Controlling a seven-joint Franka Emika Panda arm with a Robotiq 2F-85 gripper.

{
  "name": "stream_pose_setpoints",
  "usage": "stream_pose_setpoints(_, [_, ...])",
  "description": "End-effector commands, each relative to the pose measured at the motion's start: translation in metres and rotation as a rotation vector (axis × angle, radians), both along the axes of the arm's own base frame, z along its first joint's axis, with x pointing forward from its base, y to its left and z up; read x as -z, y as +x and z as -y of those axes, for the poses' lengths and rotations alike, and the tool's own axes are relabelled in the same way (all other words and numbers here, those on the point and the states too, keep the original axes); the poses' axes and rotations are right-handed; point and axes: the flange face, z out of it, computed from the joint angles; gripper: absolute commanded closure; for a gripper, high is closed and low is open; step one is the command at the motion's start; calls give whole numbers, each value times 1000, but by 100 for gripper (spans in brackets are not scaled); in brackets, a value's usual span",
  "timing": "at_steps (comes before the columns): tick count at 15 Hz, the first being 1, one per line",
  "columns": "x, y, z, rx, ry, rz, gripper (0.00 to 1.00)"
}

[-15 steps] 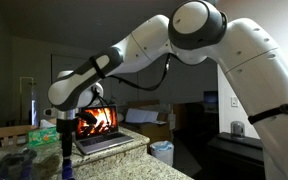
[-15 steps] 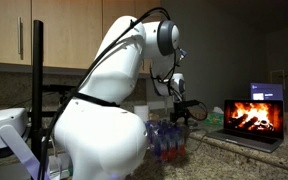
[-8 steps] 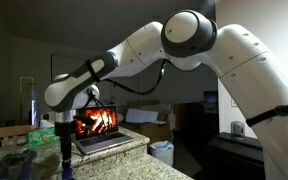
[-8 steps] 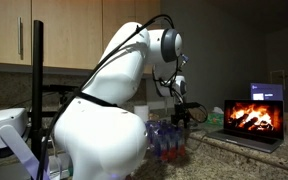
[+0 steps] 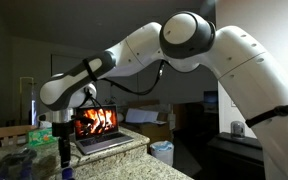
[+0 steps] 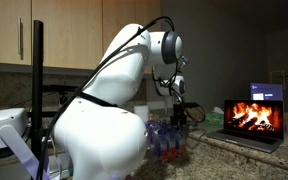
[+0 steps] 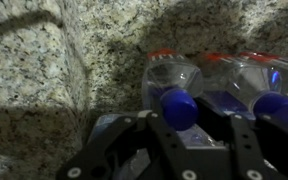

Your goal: Move the three bottles to the right

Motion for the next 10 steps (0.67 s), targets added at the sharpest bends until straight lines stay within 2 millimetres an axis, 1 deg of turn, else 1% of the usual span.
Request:
stream_pose_setpoints(1, [-16,-6,2,47,-21,2,85])
stream_pose_setpoints(3, [-30,-13,6,105,-30,34,84])
stream_pose_setpoints(8, [-84,-33,18,287,-34,114,84])
stream_pose_setpoints(10, [-105,-46,25,387,-37,148,84])
